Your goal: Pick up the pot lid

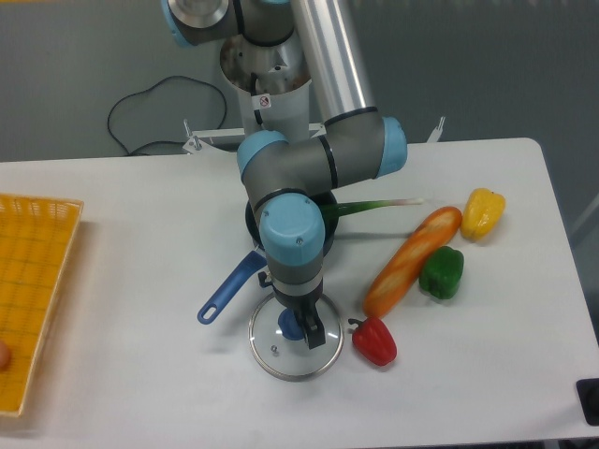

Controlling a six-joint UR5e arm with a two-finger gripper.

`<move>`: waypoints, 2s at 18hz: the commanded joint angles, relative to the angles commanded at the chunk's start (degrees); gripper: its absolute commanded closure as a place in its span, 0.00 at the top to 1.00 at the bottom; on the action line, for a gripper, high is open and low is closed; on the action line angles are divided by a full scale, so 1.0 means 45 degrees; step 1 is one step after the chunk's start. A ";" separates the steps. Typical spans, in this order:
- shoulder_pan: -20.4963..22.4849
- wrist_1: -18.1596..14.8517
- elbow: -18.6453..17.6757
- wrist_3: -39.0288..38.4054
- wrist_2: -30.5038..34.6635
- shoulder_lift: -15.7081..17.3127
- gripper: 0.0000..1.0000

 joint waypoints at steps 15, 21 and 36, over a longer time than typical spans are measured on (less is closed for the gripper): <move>-0.0352 0.0117 -0.0195 0.0039 0.0568 -0.0333 1.00; -0.0372 0.0605 -0.0371 0.0098 0.0509 -0.0547 1.00; -0.0294 0.0606 -0.0449 0.0585 0.0157 -0.0431 0.82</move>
